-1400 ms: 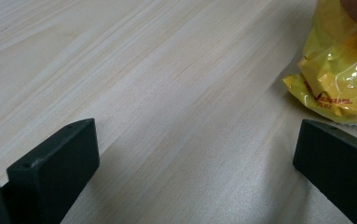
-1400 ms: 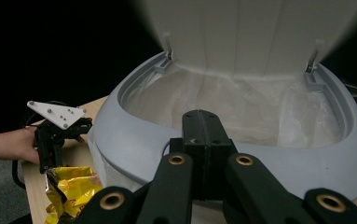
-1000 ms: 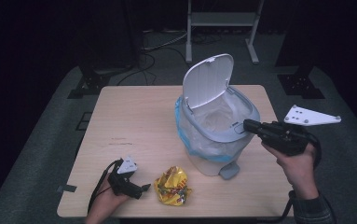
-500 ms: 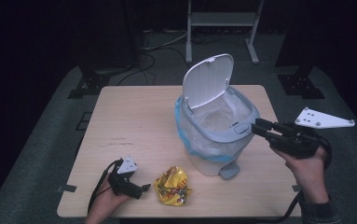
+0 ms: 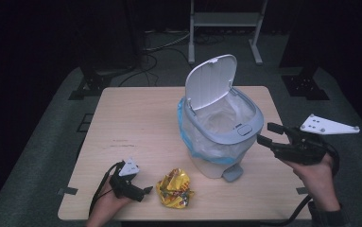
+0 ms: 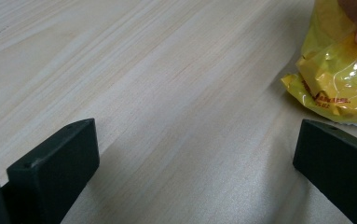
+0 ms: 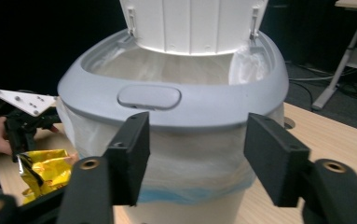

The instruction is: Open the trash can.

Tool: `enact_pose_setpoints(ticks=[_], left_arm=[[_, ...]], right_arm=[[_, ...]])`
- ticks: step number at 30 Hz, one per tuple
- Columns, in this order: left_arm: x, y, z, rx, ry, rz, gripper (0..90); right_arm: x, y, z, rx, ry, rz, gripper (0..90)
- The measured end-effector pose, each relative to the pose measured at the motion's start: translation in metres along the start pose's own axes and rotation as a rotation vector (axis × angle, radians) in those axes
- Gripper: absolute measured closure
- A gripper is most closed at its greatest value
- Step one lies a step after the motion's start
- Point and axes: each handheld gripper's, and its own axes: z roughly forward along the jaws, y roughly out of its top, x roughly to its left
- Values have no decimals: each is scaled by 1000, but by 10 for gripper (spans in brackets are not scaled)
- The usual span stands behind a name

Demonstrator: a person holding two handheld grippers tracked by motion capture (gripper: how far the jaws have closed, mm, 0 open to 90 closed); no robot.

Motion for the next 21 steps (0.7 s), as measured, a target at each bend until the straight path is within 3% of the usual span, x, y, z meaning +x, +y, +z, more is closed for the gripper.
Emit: enact_pose_setpoints(ticks=[6,21], left_arm=[[0,0,0,0,0,-1,0],[0,0,0,1,0,0,0]], right_arm=[[-3,-12,0,26,-17,7,266],[-13,-46,6,86,-38,59,189]])
